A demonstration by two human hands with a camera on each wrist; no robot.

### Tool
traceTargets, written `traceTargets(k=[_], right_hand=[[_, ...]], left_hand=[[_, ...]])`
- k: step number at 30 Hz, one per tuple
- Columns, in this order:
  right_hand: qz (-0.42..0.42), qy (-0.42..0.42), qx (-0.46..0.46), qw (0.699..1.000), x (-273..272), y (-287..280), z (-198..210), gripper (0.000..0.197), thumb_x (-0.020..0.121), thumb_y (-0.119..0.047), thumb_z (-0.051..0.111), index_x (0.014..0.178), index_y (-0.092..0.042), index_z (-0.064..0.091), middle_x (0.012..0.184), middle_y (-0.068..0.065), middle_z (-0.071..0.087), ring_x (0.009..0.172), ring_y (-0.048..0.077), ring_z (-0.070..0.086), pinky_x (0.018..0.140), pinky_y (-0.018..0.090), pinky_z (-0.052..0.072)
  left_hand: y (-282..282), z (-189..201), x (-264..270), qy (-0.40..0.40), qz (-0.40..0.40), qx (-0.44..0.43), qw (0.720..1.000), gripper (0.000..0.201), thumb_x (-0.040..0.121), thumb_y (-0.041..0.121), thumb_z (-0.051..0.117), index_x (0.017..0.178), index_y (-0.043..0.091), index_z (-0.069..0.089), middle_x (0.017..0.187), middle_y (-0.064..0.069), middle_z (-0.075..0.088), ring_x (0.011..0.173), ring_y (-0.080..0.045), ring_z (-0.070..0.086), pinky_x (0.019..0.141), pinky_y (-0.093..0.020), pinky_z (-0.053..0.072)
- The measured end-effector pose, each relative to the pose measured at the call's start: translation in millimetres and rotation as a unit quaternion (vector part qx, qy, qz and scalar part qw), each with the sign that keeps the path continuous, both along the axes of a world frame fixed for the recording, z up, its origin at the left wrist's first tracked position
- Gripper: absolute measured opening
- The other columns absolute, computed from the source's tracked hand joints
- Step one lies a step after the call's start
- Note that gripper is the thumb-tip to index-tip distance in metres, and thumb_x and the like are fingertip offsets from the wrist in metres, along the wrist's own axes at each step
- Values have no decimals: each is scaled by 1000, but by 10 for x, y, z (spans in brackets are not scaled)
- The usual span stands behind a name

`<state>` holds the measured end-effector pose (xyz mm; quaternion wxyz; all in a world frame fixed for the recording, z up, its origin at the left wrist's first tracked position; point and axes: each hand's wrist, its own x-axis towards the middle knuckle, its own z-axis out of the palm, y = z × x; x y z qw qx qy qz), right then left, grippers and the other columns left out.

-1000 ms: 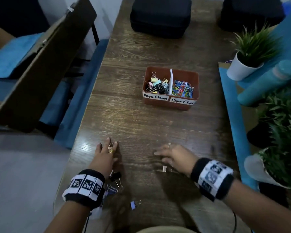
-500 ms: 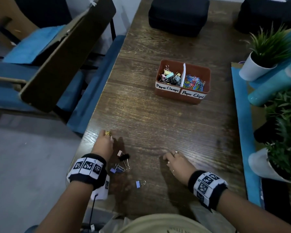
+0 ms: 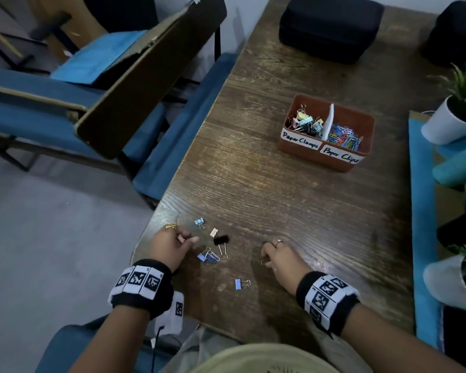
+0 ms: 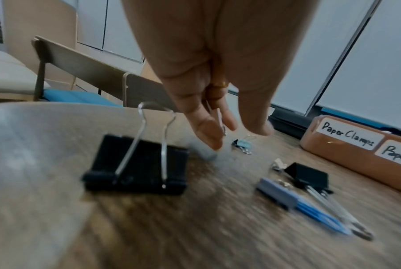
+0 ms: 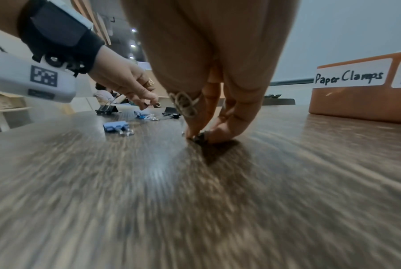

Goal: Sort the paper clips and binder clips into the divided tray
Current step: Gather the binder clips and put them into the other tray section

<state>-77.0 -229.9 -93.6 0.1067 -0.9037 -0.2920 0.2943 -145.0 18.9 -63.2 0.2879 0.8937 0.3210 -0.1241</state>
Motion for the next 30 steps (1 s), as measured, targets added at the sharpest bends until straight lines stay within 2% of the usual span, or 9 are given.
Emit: traceTargets(k=[3,6,9,13,17,20,22,24,30], right_hand=[[16,5,-21,1000,29,85,-8,39,85,3,45,117,-20,43,116,8,50,105,25,51,86,40,49],[33,0,-13,999,76,198,33,43,84,9,41,117,-17,45,116,9,50,105,25,50,86,35,47],[34,14,-4,999,129,319,93,45,80,15,39,115,-12,48,114,9,47,98,27,52,82,34,45],[-8,37,94,995,209,472,121,47,77,19,40,109,-12,53,112,3,42,92,18,49,82,23,43],[-15,57,135,989,223,742,249,58,71,25,35,113,-11,54,110,-1,42,93,11,41,79,16,31],[-25,57,128,990,185,925,167,47,79,16,36,113,-13,51,108,3,47,99,17,45,83,24,34],[-26,34,125,991,155,1012,93,26,91,-7,47,116,-11,49,114,9,52,106,24,50,90,31,40],[-14,20,93,995,151,1059,18,36,91,-31,55,120,-12,46,121,12,49,112,26,48,97,38,41],[37,-44,51,997,159,1145,-74,40,93,-27,51,129,-14,40,129,14,38,117,30,44,98,40,42]], left_hand=[[-95,-10,-85,-8,-37,-30,999,41,61,42,83,85,17,60,83,2,60,75,-11,55,60,-13,40],[-187,-101,-143,59,-96,-30,993,51,62,41,83,99,14,60,98,2,54,92,-14,57,82,-23,49],[-207,-180,-127,67,-117,-7,991,41,75,35,74,106,10,62,120,-4,50,105,-21,57,94,-30,46],[-164,-228,-127,59,-87,-8,994,21,87,29,62,91,9,63,117,-7,54,99,-22,58,88,-29,45],[-176,-228,-190,23,-78,10,997,29,87,39,59,94,12,62,110,-6,54,94,-23,60,85,-34,50],[-259,-238,-138,27,-81,31,996,38,86,42,59,103,8,61,115,-5,50,98,-24,60,89,-37,50],[-299,-249,-83,42,-74,32,996,38,88,37,58,109,6,60,122,-6,46,103,-24,58,93,-38,47],[-306,-261,-51,47,-71,32,996,36,90,33,57,112,5,59,126,-7,45,104,-25,57,94,-37,47],[-256,-283,13,74,-82,43,993,38,91,31,55,119,5,55,134,-10,40,112,-23,54,98,-32,44]])
